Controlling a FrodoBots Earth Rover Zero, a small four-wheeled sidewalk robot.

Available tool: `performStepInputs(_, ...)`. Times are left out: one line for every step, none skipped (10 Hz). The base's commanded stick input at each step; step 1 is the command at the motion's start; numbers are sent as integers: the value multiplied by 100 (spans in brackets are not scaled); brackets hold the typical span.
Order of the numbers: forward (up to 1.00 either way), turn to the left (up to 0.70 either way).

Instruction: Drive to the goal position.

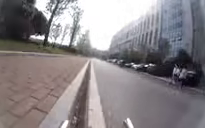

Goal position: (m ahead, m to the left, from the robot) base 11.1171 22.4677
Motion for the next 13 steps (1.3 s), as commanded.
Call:
performStepInputs(0, 0)
performStepInputs(0, 0)
performStepInputs(0, 0)
performStepInputs(0, 0)
performStepInputs(0, 0)
performStepInputs(0, 0)
performStepInputs(0, 0)
performStepInputs(0, 0)
performStepInputs(0, 0)
performStepInputs(0, 1)
performStepInputs(0, 4)
performStepInputs(0, 29)
performStepInputs(0, 45)
